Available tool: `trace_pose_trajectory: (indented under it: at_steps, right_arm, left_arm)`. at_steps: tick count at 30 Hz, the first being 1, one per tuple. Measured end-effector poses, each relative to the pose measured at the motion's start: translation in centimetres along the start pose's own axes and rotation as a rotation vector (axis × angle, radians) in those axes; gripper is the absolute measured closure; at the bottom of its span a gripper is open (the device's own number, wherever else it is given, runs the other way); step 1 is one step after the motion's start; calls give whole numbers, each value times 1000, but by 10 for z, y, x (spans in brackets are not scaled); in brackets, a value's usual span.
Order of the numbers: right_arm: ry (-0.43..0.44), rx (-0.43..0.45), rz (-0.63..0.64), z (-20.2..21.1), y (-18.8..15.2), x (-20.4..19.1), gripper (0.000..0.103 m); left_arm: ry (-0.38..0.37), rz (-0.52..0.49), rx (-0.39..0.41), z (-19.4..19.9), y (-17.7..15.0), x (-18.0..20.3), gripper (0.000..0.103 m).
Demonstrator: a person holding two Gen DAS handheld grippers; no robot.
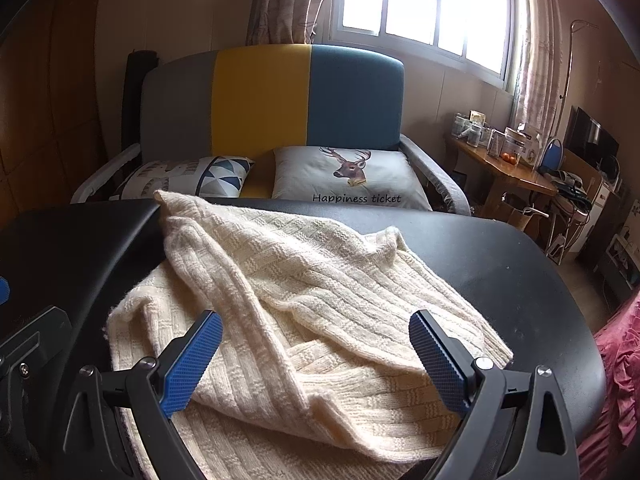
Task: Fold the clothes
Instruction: 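Move both grippers over the crumpled cream sweater toward its bunched body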
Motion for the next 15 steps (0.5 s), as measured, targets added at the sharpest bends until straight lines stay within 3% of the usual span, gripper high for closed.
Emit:
trace_pose_trajectory:
  at_steps: [3,15]
  right_arm:
    - [12,-7,-19,-1,-3,3,6]
    - [28,-42,-73,-5,-13,18,6]
  left_arm:
    - [2,-8,-13,3,7,0,0]
    - [-18,-50,-15,-12,-20,7,0]
Point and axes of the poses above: each gripper's, at about its wrist camera, not at the fingertips, and z roughly against the way its jaws point, x to its right, y to its top, the point moved 8 cm from there along -z, roughly the way its jaws point, and after that the axes turned 14 degrees about y, right-handed, at the moved point
